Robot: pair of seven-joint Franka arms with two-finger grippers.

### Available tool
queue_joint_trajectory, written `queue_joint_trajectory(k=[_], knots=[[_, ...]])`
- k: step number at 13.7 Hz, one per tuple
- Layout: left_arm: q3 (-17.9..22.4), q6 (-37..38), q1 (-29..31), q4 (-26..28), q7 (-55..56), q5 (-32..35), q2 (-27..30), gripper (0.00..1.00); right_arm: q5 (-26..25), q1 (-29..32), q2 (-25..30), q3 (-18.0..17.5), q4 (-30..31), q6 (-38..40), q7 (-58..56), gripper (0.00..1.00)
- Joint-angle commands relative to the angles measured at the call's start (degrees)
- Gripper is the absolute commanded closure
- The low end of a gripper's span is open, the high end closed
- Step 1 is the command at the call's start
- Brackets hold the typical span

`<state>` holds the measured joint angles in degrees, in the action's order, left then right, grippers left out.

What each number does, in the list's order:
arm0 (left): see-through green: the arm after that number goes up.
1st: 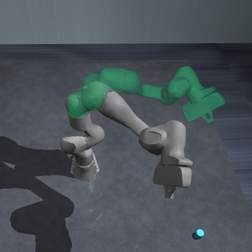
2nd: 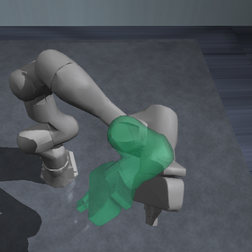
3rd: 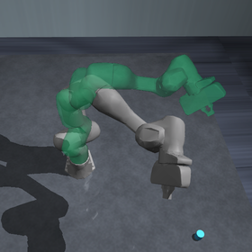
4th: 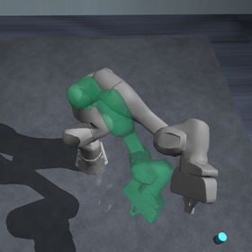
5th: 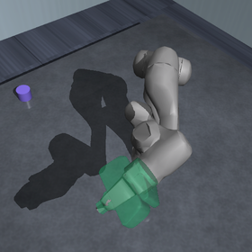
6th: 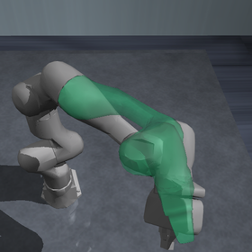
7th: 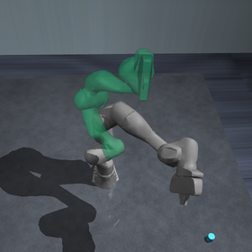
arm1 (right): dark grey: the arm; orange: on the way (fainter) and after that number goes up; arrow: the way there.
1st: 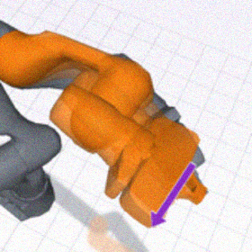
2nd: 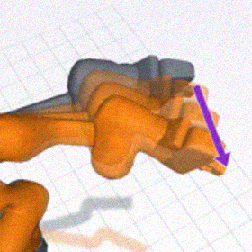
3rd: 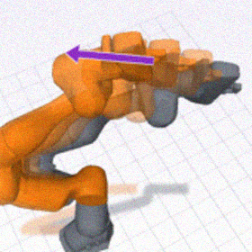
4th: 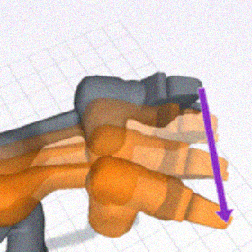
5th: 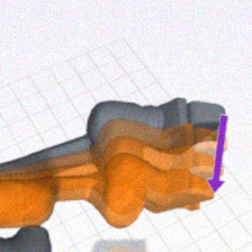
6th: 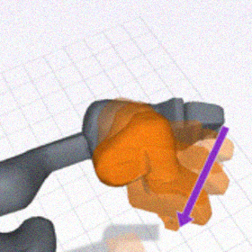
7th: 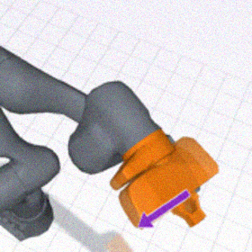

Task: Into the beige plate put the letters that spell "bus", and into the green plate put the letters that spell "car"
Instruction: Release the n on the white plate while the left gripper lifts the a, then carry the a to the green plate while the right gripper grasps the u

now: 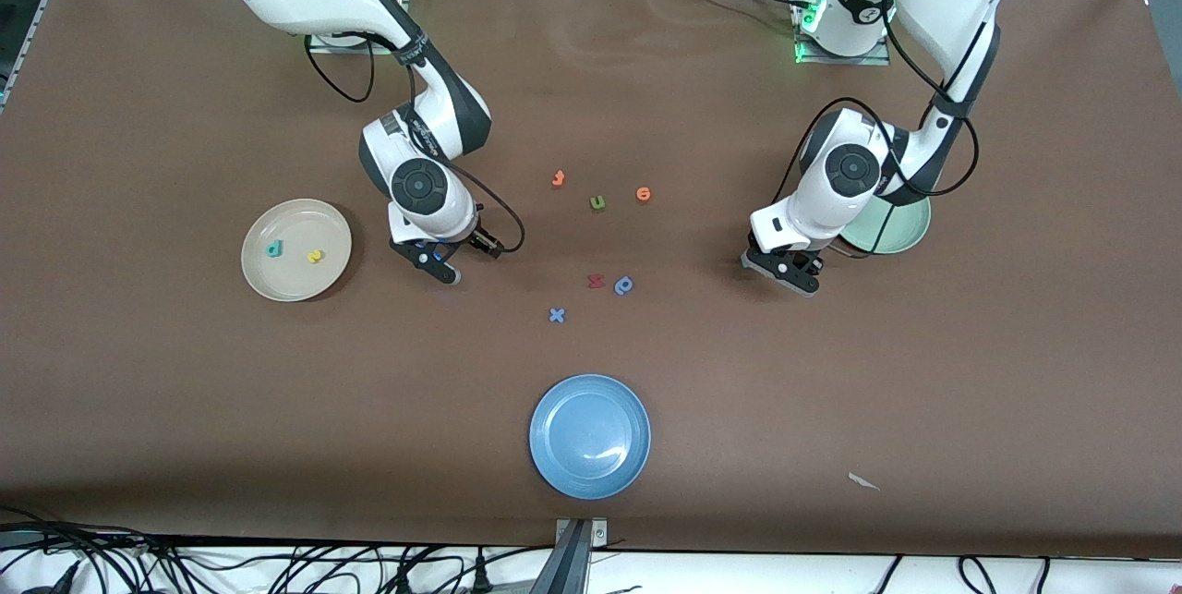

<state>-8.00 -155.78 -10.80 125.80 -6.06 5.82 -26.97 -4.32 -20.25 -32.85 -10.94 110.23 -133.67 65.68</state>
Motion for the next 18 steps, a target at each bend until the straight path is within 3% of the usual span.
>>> queue_joint_trajectory(k=[1,3,11,14,16,17,18], knots=[[1.6,0.3,-0.3,-0.7,0.1,1.8,1.6,1.00,0.5,-0.2,0.0,0.1,2.9,-4.5,0.9,0.26],[2.0,3.8,0.4,-0.3,-0.2,1.9,5.2,1.00,0.5,-0.2,0.0,0.1,3.5,-5.4,0.9,0.28],[6.2,23.8,7.5,2.6,-20.3,1.8,16.7,1.00,0.4,-0.2,0.0,0.1,3.5,-5.1,0.2,0.56],[6.2,23.9,9.5,10.7,-24.3,1.7,19.0,1.00,0.3,-0.2,0.1,0.2,3.3,-4.8,-0.9,0.72],[6.5,22.5,10.4,13.1,-24.3,1.4,19.1,1.00,0.2,-0.1,0.3,0.3,3.1,-4.7,-1.5,0.74],[6.5,22.4,10.4,13.2,-24.3,1.4,19.1,0.96,-0.2,-0.1,0.7,0.4,2.5,-3.4,-2.2,0.74],[6.5,22.4,10.4,13.3,-23.8,1.3,19.1,0.81,-0.3,-0.1,0.9,0.6,1.3,-0.8,-3.2,0.74]])
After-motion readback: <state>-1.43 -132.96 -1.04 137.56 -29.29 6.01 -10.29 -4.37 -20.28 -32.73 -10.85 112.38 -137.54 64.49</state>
